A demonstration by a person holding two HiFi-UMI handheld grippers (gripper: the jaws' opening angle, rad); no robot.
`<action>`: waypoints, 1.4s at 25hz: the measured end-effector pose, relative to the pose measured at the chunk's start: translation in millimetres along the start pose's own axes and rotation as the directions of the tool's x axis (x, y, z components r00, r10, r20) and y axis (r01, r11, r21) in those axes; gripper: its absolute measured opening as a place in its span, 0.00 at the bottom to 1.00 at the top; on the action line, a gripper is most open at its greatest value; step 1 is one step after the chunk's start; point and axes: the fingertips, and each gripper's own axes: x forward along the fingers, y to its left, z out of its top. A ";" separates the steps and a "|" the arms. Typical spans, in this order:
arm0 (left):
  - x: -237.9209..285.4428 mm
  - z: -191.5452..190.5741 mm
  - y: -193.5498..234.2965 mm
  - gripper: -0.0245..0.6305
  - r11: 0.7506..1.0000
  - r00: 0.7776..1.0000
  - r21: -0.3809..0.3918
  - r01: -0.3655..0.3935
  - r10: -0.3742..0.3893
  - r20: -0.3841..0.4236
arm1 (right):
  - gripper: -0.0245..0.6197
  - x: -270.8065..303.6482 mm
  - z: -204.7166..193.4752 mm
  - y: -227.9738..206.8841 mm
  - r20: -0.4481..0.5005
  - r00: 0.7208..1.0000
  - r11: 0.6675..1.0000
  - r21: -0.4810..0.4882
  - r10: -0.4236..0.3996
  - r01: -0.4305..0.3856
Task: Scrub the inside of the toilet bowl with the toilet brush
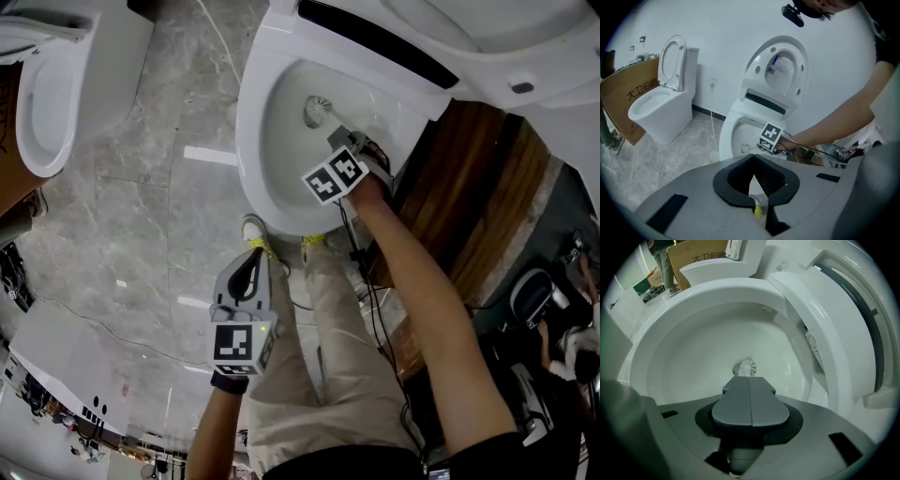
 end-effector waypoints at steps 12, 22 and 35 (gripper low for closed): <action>-8.3 3.5 -13.6 0.07 1.000 1.000 0.010 0.004 -0.004 0.022 | 0.29 2.6 -4.8 -3.7 0.025 0.999 0.999 0.021 0.039 -0.040; -36.4 -3.8 -14.9 0.07 0.999 0.999 0.041 -0.004 0.002 0.036 | 0.29 -13.7 -9.1 13.4 -0.011 0.997 0.995 -0.066 0.079 -0.080; -113.8 40.8 -31.0 0.07 0.994 0.996 0.110 -0.016 0.006 0.084 | 0.29 -112.1 -43.3 49.1 0.015 0.987 0.985 0.059 0.160 -0.161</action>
